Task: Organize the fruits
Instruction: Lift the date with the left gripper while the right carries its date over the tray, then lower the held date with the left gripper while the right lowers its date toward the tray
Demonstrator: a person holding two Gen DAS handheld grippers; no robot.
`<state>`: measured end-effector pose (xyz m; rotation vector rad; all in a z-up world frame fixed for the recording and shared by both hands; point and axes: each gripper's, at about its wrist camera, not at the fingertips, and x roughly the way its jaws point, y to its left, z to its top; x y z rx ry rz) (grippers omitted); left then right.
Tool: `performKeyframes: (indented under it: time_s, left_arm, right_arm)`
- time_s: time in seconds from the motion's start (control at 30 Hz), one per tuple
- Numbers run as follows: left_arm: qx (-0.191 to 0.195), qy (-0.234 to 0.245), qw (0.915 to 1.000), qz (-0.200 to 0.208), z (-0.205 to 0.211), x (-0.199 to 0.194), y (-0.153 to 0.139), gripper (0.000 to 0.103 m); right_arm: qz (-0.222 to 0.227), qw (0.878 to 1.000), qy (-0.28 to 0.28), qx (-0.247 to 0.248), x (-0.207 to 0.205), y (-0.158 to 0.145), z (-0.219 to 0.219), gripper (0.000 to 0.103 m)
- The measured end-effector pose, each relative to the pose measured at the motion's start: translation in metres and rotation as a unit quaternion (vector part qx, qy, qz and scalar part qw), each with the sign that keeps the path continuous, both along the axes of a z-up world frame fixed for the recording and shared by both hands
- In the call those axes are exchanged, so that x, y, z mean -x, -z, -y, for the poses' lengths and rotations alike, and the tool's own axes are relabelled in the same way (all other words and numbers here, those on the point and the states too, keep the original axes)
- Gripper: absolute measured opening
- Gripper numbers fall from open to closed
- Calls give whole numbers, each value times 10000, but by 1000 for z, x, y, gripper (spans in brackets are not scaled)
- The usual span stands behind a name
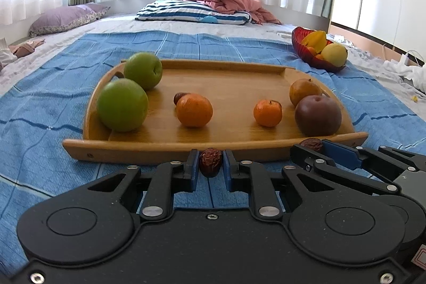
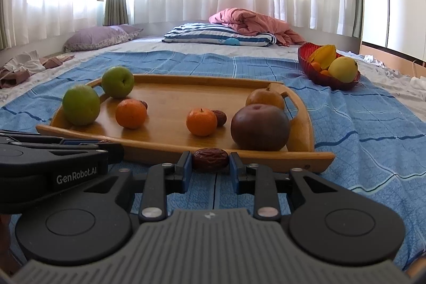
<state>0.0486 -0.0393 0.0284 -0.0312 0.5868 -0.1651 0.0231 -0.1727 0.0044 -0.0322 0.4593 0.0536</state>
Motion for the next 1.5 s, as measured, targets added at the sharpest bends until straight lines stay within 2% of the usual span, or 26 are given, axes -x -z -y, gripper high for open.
performKeyframes:
  time_s: [0.47, 1.5]
  left_arm:
    - [-64, 94, 9998, 172, 2, -8, -25, 18]
    - [231, 205, 9995, -113, -8, -57, -47, 18]
  right_arm:
    - [118, 9999, 98, -72, -7, -20, 2, 34]
    - [57, 9999, 80, -129, -46, -44, -2, 35]
